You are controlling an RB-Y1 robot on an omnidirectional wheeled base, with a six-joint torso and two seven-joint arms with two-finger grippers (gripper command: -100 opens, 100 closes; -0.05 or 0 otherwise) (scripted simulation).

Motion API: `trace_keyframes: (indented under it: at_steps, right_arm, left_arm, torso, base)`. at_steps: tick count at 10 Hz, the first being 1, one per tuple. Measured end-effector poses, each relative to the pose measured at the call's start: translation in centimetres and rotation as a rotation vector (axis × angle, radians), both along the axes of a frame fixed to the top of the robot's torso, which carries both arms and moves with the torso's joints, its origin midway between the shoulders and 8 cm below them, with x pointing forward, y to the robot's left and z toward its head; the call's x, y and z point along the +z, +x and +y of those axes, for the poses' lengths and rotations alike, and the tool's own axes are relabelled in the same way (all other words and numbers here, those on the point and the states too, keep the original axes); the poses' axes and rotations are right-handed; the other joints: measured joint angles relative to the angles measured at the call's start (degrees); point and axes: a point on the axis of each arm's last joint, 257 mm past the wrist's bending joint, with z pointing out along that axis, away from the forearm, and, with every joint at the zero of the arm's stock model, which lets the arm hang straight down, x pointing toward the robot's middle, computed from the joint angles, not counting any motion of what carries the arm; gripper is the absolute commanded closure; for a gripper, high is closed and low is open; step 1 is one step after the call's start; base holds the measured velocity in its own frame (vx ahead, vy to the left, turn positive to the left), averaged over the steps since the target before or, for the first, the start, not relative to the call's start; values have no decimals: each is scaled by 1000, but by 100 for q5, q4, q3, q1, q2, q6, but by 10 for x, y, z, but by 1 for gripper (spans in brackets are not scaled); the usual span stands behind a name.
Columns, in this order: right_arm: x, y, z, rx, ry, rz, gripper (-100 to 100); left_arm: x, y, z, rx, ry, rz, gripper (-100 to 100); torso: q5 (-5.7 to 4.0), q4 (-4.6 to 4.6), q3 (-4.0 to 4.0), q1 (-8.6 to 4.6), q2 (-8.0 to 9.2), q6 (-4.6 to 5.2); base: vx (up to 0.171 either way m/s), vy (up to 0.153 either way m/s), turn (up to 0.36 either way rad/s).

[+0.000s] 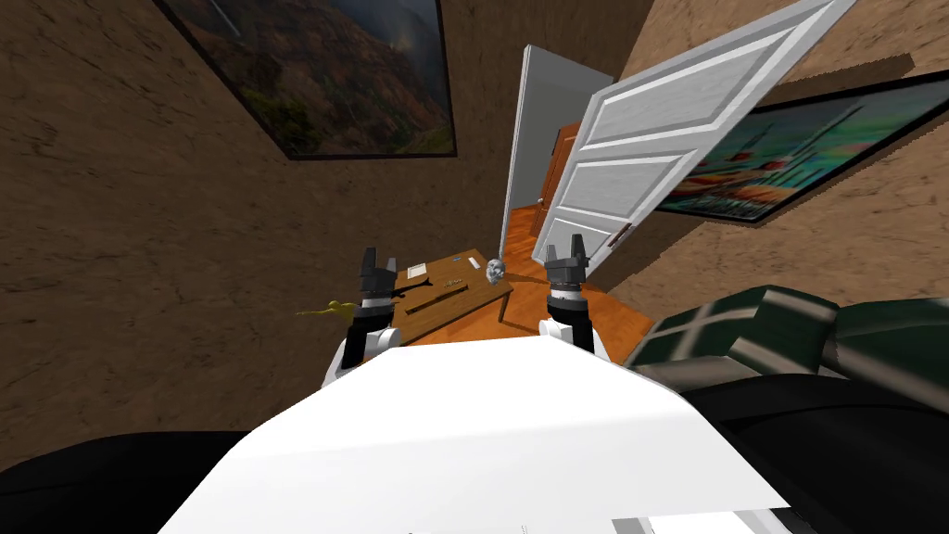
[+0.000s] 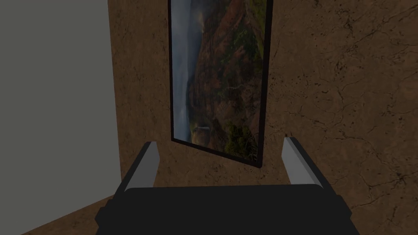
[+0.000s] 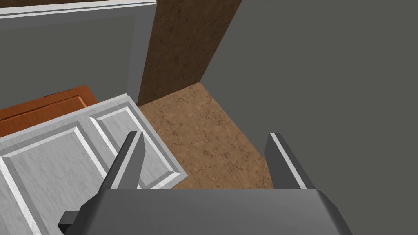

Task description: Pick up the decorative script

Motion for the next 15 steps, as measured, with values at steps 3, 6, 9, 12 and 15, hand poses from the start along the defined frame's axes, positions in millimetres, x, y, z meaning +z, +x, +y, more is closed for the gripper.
trace_keyframes:
  at_steps: [3, 6, 9, 12, 15]
  right_arm:
    - [0, 0, 0, 0, 0, 0, 0]
    - [0, 0, 0, 0, 0, 0, 0]
    - [0, 0, 0, 0, 0, 0, 0]
    - [0, 0, 0, 0, 0, 0, 0]
    - [0, 0, 0, 0, 0, 0, 0]
  left_arm:
    - [-30, 25, 18, -5, -7, 104, -100]
    - [-67, 46, 39, -1, -25, 210, -100]
    - [-96, 63, 61, 13, -45, 309, -100]
    - [-136, 76, 88, 35, -72, 424, -100]
    - [-176, 85, 120, 67, -117, 545, -100]
  torso:
    - [1, -1, -2, 5, -3, -1]
    - [0, -2, -6, 2, -9, 3]
    - [1, -3, -6, 2, -10, -2]
    - [-1, -2, -7, -1, -12, 3]
    - [0, -3, -6, -2, -11, -4]
  base:
    - [-12, 23, -214]
    - [0, 18, -155]
    - [1, 18, -208]
    - [1, 13, -188]
    - [0, 5, -238]
